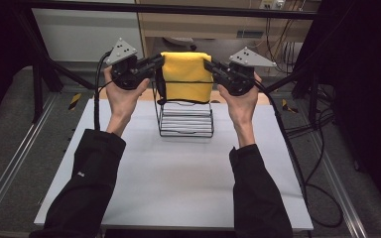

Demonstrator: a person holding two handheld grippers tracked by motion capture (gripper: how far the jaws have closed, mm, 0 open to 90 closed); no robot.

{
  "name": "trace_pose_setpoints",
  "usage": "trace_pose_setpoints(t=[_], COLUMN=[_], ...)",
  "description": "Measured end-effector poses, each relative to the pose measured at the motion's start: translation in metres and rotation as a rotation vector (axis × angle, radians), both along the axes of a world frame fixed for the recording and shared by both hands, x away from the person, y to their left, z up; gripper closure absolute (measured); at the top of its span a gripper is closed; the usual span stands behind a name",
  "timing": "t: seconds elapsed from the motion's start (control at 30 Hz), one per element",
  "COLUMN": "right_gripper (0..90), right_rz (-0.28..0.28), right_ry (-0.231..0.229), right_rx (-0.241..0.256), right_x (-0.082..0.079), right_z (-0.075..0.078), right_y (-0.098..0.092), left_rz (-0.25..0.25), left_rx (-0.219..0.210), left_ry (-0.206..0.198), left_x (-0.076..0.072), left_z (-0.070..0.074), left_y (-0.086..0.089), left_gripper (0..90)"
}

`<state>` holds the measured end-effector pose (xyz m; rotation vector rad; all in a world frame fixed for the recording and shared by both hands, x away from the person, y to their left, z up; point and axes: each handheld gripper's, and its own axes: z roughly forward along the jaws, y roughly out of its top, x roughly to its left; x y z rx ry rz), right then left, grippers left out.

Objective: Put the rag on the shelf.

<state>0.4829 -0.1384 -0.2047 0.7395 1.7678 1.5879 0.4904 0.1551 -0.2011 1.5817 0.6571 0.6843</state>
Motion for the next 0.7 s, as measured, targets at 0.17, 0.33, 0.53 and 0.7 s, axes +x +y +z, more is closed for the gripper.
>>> trace_pose_setpoints(t=[0.17,0.33,0.53,0.7], right_gripper=[81.7,81.4,80.9,80.9], right_rz=[0.023,0.048,0.08,0.086], right_ry=[0.019,0.066,0.148,0.168], right_rx=[-0.021,-0.042,-0.056,-0.082], right_x=[-0.006,-0.012,-0.017,-0.02], right_z=[-0.001,-0.002,-0.008,-0.016], right_y=[0.0,-0.002,-0.005,-0.005], left_rz=[-0.011,-0.039,-0.063,-0.062], left_rx=[0.011,0.032,0.051,0.078], left_ry=[0.018,0.062,0.108,0.131], left_x=[-0.003,-0.01,-0.02,-0.025], left_z=[-0.002,-0.007,-0.016,-0.02], left_y=[0.002,0.004,0.006,0.006], left_gripper=[79.3,78.4,77.0,75.8])
